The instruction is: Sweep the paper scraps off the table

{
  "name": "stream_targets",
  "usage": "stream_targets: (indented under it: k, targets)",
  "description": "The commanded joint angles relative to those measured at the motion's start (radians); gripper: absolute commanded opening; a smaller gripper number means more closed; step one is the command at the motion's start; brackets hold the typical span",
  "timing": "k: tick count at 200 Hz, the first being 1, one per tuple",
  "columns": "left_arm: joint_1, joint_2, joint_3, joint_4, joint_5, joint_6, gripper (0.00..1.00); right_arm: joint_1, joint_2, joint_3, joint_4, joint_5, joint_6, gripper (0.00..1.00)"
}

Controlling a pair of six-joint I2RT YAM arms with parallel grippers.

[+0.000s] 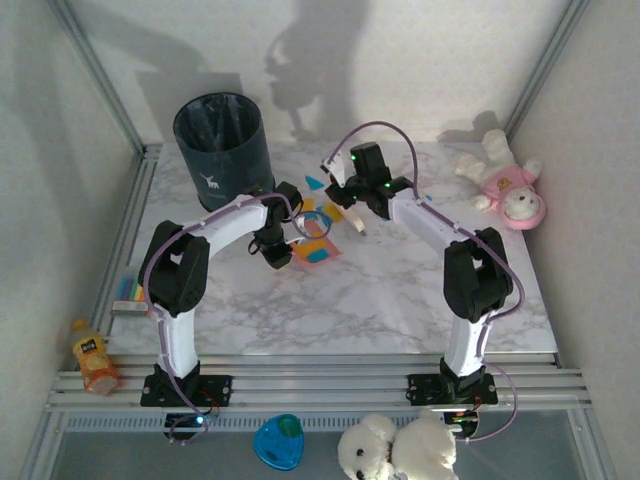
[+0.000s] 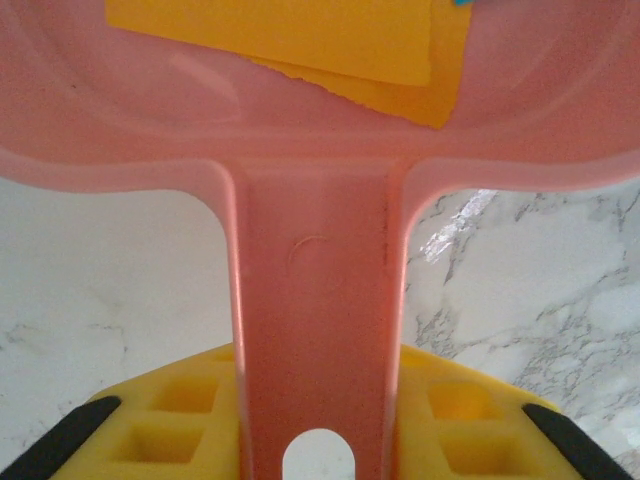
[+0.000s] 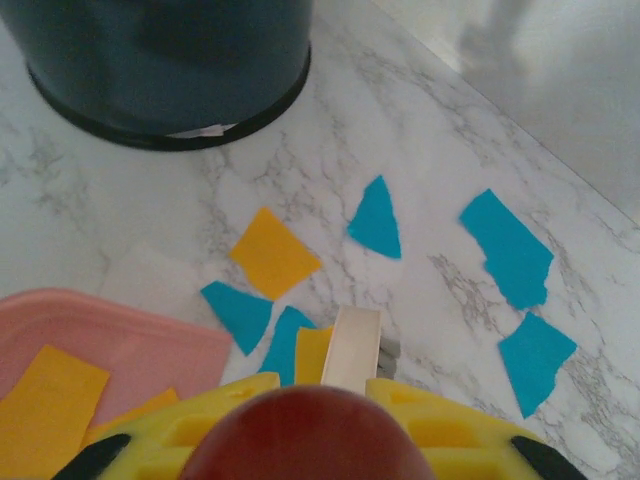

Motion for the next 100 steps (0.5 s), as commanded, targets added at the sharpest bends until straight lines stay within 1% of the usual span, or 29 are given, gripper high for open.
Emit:
stream_targets:
  k: [1,37,60,73,100]
  targets:
    - [0.011,0.015,0.02,-0.044,-0.007,-0.013,0.15,0.009,-0.059,-0.046,-0.071,-0.057,-0.047,0.0]
    - [0.011,0.012,0.02,-0.048,-0.013,-0.013,0.15,0.019,-0.13,-0.085,-0.102,-0.064,-0.056,0.0]
    - [0.011,0.007,0.015,-0.047,-0.021,-0.014,0.15,0.025,-0.178,-0.108,-0.08,-0.045,-0.043,0.0]
    - [0.012,0.006,0.015,-0.048,-0.023,-0.016,0.15,0.027,-0.202,-0.118,-0.058,-0.018,-0.027,0.0]
    - [0.011,0.001,0.012,-0.048,-0.023,-0.017,0.15,0.028,-0.234,-0.134,0.011,0.082,0.015,0.0]
